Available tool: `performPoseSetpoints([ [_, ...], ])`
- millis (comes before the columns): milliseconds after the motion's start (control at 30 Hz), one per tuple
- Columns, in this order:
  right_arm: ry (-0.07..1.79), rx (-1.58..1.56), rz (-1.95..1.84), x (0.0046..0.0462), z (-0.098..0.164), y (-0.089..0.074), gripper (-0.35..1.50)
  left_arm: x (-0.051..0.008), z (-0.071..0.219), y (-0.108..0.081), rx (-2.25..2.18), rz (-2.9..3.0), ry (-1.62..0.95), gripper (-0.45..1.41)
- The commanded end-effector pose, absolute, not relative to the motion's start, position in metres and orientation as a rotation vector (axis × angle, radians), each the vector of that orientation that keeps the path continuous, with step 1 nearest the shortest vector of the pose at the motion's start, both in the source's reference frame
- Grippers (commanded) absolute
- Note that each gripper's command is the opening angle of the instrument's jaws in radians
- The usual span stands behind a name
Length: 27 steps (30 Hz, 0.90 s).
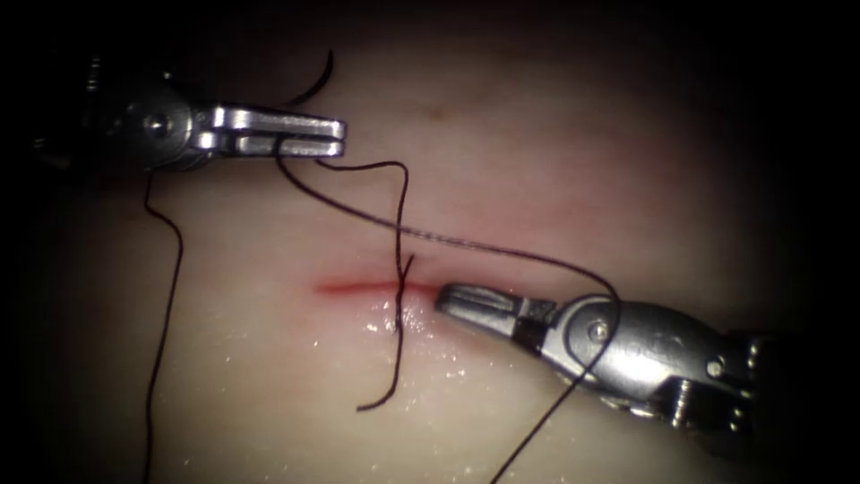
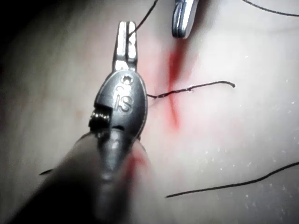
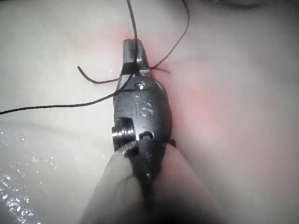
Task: Wound Closure
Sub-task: Use left needle holder to wrap one loop clockwise around right graspers
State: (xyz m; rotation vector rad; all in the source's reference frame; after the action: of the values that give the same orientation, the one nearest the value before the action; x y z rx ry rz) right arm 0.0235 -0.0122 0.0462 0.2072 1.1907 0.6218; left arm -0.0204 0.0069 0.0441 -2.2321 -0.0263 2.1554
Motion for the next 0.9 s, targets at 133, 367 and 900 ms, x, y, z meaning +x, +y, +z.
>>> performPoseSetpoints([
  [133,1.211,0.214,0.600,0.0263,0.0485,-0.0115,-0.35,-0.0213,0.0444,0.0048,-2.220,2.163,-0.026,-0.45],
  [367,1.241,0.159,0.659,0.0303,0.0526,-0.0098,-0.35,-0.0219,0.0448,0.0013,-2.219,2.101,-0.006,-0.45],
  [900,1.721,0.320,0.850,0.0303,0.0516,-0.0074,-0.35,-0.0194,0.0502,-0.0023,-2.013,1.886,0.150,-0.45],
])
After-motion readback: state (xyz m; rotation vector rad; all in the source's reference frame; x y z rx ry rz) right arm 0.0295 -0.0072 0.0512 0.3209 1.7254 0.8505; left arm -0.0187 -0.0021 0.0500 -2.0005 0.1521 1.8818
